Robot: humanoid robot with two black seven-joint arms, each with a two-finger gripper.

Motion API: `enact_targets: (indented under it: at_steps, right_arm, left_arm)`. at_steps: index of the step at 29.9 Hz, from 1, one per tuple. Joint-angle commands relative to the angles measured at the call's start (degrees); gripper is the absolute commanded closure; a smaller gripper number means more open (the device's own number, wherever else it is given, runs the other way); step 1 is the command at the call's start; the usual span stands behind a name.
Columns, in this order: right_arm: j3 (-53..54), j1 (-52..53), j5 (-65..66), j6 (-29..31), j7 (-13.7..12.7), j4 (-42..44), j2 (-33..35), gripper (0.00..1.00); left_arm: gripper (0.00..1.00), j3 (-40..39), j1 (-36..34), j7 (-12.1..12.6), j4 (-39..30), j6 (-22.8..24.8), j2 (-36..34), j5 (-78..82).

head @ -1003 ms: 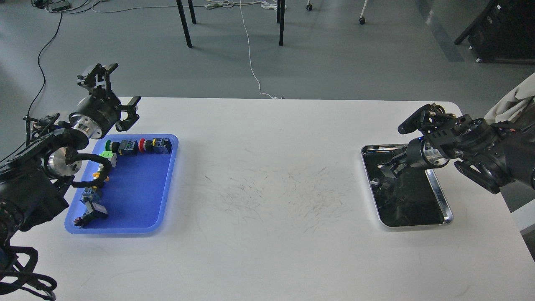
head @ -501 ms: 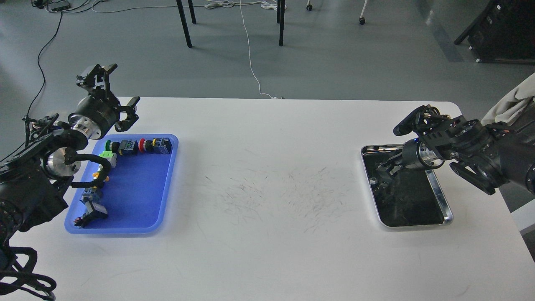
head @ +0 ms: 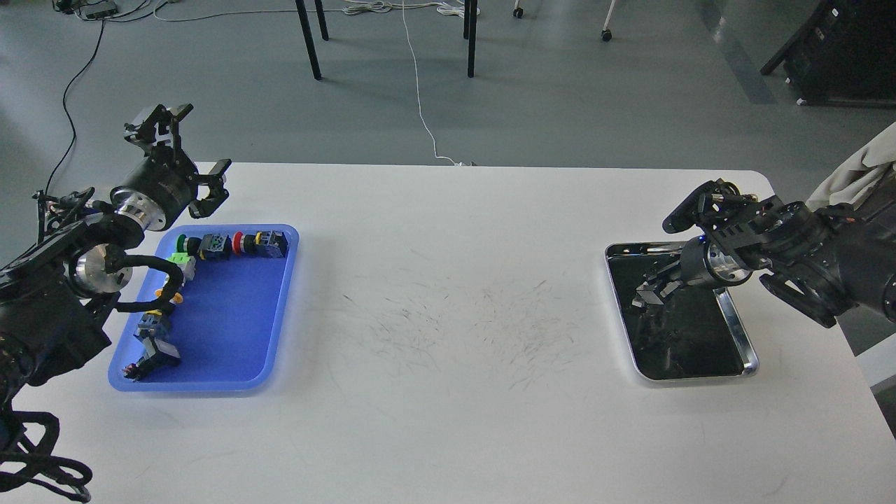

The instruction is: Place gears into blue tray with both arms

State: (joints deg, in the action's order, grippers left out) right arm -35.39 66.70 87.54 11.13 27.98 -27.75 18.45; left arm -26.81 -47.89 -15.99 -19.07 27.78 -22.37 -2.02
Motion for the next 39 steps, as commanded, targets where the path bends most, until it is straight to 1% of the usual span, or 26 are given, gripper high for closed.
enact_targets:
  at_steps: [1, 4, 6, 7, 21, 27, 33, 35, 37, 39]
  right_arm:
    - [-0.03, 0.28, -0.01, -0.14, 0.02, -0.02, 0.00, 0.77]
    - [0.06, 0.36, -0.01, -0.23, 0.02, -0.02, -0.08, 0.80]
    - [0.06, 0.45, -0.01, -0.31, 0.02, -0.02, -0.26, 0.86]
    - [0.06, 0.54, -0.01, -0.31, 0.02, -0.02, -0.52, 0.87]
    - [0.49, 2.82, -0.36, -1.81, 0.02, -0.28, -0.87, 0.90]
    - [0.85, 4.23, -0.53, -3.39, 0.02, -0.37, -1.40, 0.92]
    - [0.76, 3.62, -0.53, -3.92, 0.02, -0.63, -2.19, 0.92]
    - [0.76, 3.53, -0.53, -3.83, 0.02, -0.99, -2.28, 0.90]
    - [0.76, 3.70, -0.62, -3.74, 0.02, -0.99, -2.28, 0.82]
    - [0.67, 4.23, -0.62, -3.57, 0.02, -0.90, -2.11, 0.68]
  left_arm:
    - [0.02, 0.00, -0.01, 0.00, 0.00, -0.01, -0.04, 0.00]
    - [0.02, 0.00, -0.01, 0.00, 0.00, -0.01, -0.04, 0.00]
    - [0.02, 0.00, -0.01, 0.00, 0.00, -0.01, -0.04, 0.00]
    - [0.02, 0.00, -0.01, 0.00, 0.00, -0.01, -0.04, 0.00]
    - [0.02, 0.00, -0.01, 0.00, 0.00, -0.01, -0.30, 0.00]
    - [0.02, 0.00, -0.18, 0.00, 0.00, -0.01, -0.39, 0.00]
    - [0.02, 0.00, -0.27, 0.00, 0.00, -0.01, -0.57, 0.00]
    - [0.02, 0.00, -0.18, 0.08, 0.00, -0.01, -0.83, 0.00]
    - [0.02, 0.00, -0.18, 0.09, 0.00, 0.08, -0.92, 0.00]
    - [0.02, 0.00, -0.18, 0.00, 0.00, -0.01, -0.92, 0.00]
